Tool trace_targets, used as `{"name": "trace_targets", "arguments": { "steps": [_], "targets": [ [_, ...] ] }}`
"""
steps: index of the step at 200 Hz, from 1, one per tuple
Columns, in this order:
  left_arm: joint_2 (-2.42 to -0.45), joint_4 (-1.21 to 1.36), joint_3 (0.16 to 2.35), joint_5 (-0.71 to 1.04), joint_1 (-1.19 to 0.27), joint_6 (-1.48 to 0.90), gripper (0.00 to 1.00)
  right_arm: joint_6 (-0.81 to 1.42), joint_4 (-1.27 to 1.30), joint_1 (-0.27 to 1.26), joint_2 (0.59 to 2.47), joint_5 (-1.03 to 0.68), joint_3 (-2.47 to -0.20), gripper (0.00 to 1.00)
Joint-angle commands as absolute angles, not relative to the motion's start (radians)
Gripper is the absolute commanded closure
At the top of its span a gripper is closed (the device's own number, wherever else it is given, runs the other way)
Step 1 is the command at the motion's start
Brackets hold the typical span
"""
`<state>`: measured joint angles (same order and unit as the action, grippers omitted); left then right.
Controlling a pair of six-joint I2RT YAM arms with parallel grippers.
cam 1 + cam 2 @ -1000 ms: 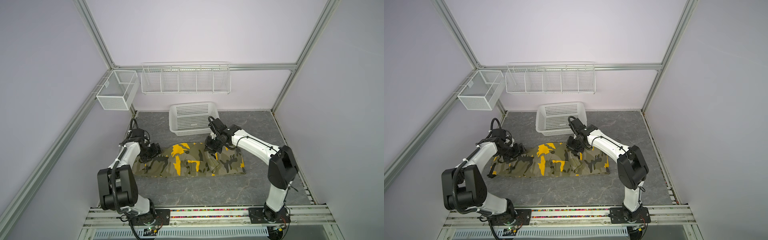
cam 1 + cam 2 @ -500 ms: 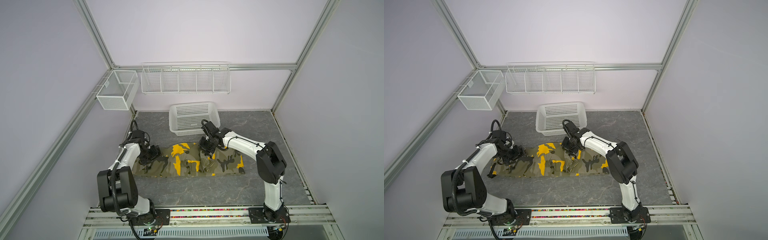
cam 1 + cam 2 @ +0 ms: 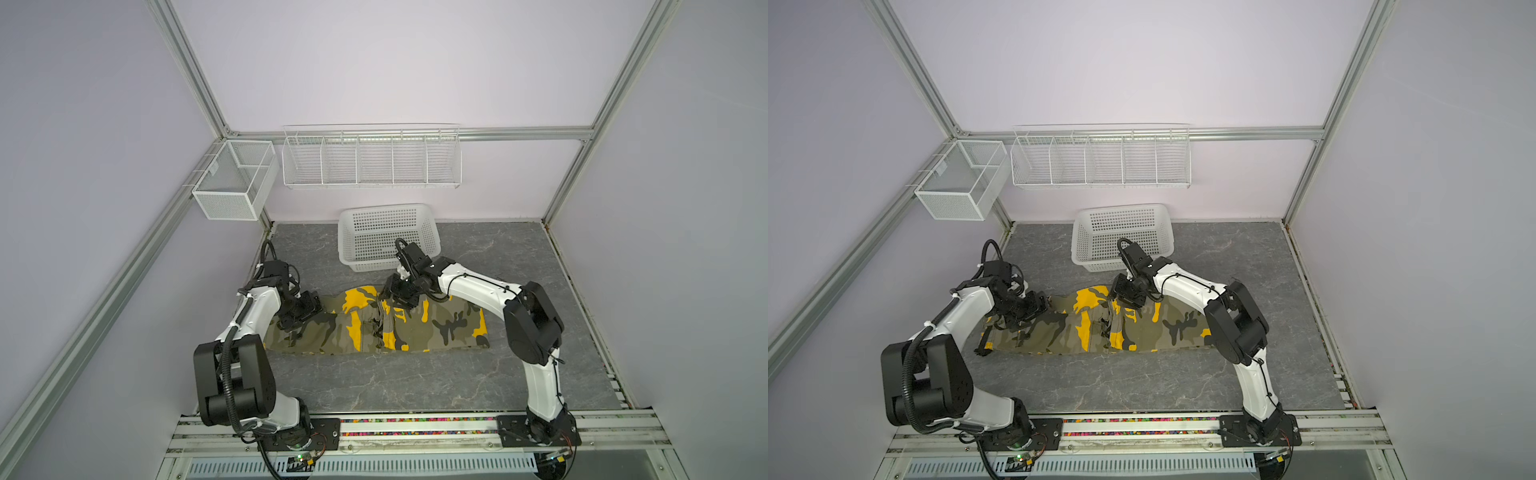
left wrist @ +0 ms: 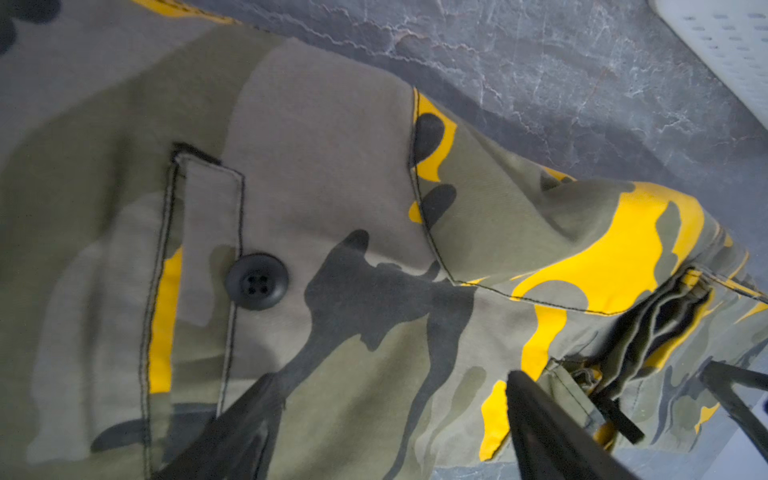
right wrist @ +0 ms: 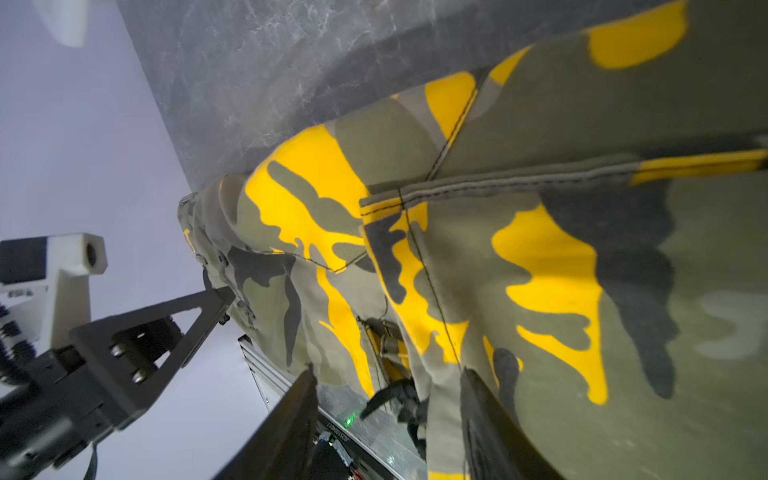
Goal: Fold and stack the trousers
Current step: 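Fold the hem end over toward the left gripper with the right gripper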
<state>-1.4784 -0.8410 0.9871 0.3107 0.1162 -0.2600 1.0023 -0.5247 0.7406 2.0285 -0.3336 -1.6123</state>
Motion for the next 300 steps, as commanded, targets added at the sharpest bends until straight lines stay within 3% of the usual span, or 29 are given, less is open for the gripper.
{"name": "trace_targets", "arguments": {
  "steps": [1,33,71,104,138,179,198,218,255,300],
  "targets": [
    [-1.448,-0.867,0.982,0.316,0.118,-0.247,0.16,0.904,-0.625,0.699,1.925,-0.28,-1.594,0.42],
    [-1.427,-0.883,0.976,0.35,0.118,-0.254,0.16,0.791,-0.709,0.644,1.842,-0.222,-1.499,0.42],
    [-1.361,-0.904,0.964,0.401,0.117,-0.266,0.15,0.532,-0.767,0.504,1.684,-0.166,-1.337,0.27],
    [-1.338,-0.911,0.957,0.416,0.117,-0.258,0.15,0.273,-0.848,0.326,1.617,-0.158,-1.254,0.21],
    [-1.335,-0.905,0.966,0.424,0.117,-0.265,0.15,0.137,-0.814,0.148,1.602,-0.219,-1.135,0.23],
    [-1.326,-0.92,0.976,0.423,0.117,-0.267,0.15,0.107,-0.739,0.106,1.669,-0.288,-1.07,0.27],
    [-1.319,-0.922,0.97,0.418,0.117,-0.27,0.15,0.119,-0.699,0.107,1.708,-0.324,-1.051,0.31],
    [-1.315,-0.926,0.963,0.417,0.117,-0.276,0.15,0.138,-0.678,0.108,1.76,-0.356,-1.041,0.48],
    [-1.299,-0.925,0.944,0.411,0.117,-0.286,0.15,0.147,-0.624,0.121,1.794,-0.41,-1.005,0.55],
    [-1.292,-0.923,0.937,0.407,0.116,-0.296,0.15,0.124,-0.643,0.125,1.78,-0.45,-1.015,0.85]
  ]
}}
